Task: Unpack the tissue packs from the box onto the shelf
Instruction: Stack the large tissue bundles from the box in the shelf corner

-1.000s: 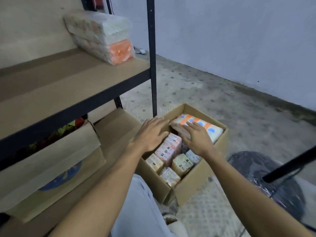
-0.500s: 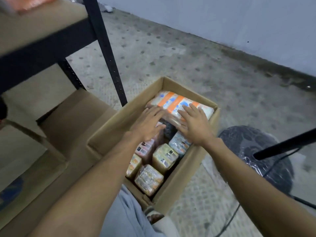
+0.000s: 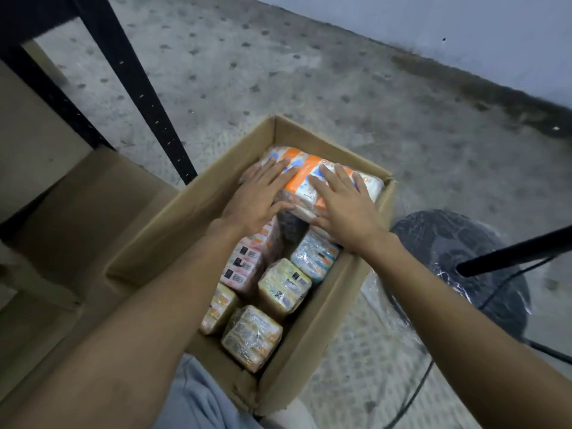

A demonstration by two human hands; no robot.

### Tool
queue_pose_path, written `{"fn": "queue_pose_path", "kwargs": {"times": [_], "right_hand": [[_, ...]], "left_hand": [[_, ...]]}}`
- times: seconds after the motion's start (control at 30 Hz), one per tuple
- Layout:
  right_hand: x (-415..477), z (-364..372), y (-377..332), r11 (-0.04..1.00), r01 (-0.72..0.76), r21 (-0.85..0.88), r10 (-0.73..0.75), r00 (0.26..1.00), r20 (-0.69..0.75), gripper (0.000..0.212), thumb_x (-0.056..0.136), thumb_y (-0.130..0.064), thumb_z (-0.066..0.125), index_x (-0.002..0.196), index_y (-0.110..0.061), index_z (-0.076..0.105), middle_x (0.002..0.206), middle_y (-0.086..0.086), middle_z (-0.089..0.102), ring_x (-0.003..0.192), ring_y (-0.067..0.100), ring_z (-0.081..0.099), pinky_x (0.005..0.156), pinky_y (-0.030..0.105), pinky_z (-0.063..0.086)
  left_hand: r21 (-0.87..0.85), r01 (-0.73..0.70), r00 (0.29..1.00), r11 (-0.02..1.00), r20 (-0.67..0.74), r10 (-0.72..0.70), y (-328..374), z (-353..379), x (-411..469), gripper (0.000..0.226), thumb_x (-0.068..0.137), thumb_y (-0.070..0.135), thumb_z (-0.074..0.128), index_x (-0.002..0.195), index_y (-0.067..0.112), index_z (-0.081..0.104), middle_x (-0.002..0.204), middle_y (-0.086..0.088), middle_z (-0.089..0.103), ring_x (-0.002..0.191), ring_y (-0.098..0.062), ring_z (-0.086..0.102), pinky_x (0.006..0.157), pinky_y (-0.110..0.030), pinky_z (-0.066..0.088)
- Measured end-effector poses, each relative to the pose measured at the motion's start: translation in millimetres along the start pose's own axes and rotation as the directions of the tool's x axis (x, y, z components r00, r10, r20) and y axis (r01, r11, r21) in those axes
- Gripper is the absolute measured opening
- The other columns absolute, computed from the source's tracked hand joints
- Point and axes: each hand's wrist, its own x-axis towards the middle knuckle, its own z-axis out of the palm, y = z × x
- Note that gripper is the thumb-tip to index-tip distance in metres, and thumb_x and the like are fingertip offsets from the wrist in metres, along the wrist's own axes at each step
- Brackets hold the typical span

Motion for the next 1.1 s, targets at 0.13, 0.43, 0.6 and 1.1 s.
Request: {"fn": "queue_pose_path", "kwargs": {"times": [0.13, 0.43, 0.6, 1.1], "right_hand": [[0.1, -0.3, 0.9, 1.000, 0.007, 0.019, -0.007, 1.000, 0.000, 0.066, 0.090, -0.038, 0.059, 0.146, -0.020, 0.029, 0.156, 0.006, 0.024, 0.145, 0.028, 0.017, 0.116, 0.049, 0.010], [-3.9, -19.7, 3.4, 0.996, 0.080, 0.027, -0.077, 0.991, -0.107, 0.050, 0.090, -0.042, 0.056, 0.134, -0.018, 0.051, 0.139, 0.006, 0.053, 0.126, 0.028, 0.050, 0.100, 0.047, 0.039], [-17.5, -45.3, -11.8, 0.990, 0.123, 0.072, -0.112, 0.983, -0.143, 0.046, 0.089, -0.037, 0.058, 0.128, -0.014, 0.056, 0.131, 0.010, 0.060, 0.119, 0.031, 0.056, 0.096, 0.046, 0.043], [-83.5, -173.6, -80.4, 0.967, 0.254, -0.030, -0.241, 0.866, -0.438, 0.045, 0.081, -0.031, 0.072, 0.120, -0.012, 0.062, 0.120, 0.012, 0.066, 0.107, 0.033, 0.064, 0.088, 0.044, 0.050]], "left_hand": [[-0.107, 0.016, 0.998, 0.994, -0.060, -0.023, 3.4, -0.2, -0.3, 0.061, 0.094, 0.042, 0.049, 0.149, 0.023, 0.029, 0.156, 0.002, 0.027, 0.146, -0.021, 0.018, 0.118, -0.037, 0.015], [-0.176, 0.025, 0.982, 0.984, -0.182, -0.057, 13.0, -20.8, -11.4, 0.045, 0.097, 0.038, 0.046, 0.138, 0.019, 0.050, 0.141, -0.002, 0.050, 0.134, -0.021, 0.039, 0.113, -0.029, 0.020], [-0.167, 0.054, 0.975, 0.984, -0.202, -0.088, 30.4, -54.0, -31.1, 0.052, 0.093, 0.048, 0.044, 0.136, 0.019, 0.051, 0.138, -0.001, 0.052, 0.132, -0.021, 0.039, 0.113, -0.036, 0.026], [0.002, 0.065, 0.920, 0.998, -0.388, -0.059, 106.3, -197.0, -110.9, 0.048, 0.094, 0.046, 0.045, 0.134, 0.020, 0.054, 0.133, 0.001, 0.056, 0.126, -0.018, 0.046, 0.107, -0.040, 0.036]]}}
